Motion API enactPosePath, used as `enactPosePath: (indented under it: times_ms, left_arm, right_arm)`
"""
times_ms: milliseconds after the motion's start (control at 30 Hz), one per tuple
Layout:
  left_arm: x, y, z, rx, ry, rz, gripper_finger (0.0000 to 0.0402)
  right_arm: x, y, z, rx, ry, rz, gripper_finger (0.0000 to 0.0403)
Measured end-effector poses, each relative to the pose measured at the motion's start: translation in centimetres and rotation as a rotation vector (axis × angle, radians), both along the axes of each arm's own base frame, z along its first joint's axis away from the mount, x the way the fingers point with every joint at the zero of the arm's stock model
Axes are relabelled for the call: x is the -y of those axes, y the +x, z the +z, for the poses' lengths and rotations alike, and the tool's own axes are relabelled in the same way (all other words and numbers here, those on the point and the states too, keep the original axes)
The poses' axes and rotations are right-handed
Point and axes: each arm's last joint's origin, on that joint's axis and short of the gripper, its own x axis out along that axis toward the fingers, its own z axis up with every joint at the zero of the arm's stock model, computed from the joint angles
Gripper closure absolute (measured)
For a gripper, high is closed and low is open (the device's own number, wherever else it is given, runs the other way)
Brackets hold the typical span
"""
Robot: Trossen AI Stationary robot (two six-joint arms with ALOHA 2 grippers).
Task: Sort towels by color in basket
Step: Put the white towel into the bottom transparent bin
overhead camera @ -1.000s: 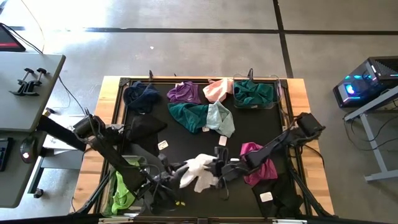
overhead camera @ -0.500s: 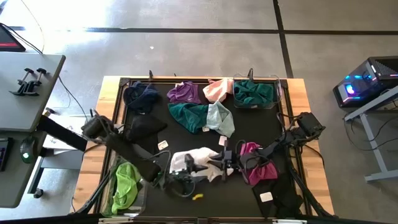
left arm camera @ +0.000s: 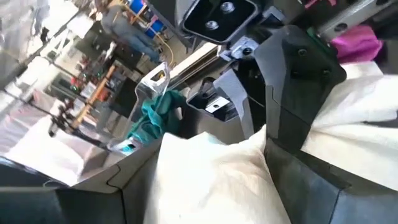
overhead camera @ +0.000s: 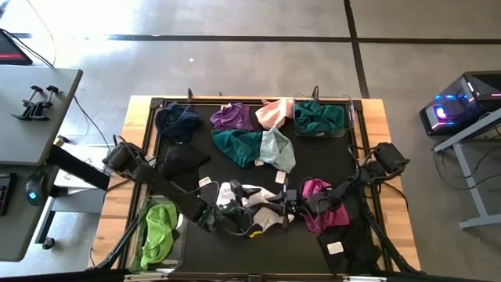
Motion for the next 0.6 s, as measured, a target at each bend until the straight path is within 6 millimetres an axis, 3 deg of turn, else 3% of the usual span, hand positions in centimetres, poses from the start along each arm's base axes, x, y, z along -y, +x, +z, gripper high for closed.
enactPosePath:
  times_ms: [267,433,600]
  left_arm:
    - [1.6,-1.3,-1.1,-0.032,-0.027,-0.032,0.0133]
    - [1.7,-2.0,-1.4,0.080,-0.001,0.067,0.0133]
    - [1.1,-1.8,-1.5,0.184,-0.061,0.044,0.0133]
  right_arm:
    - [0.0,-0.2,1.2,0.096,0.087,-0.102,0.0376]
    - [0.0,-0.3,1.7,0.128,0.095,-0.101,0.0376]
    - [-0.1,-0.3,1.6,0.122,0.093,-0.089,0.0376]
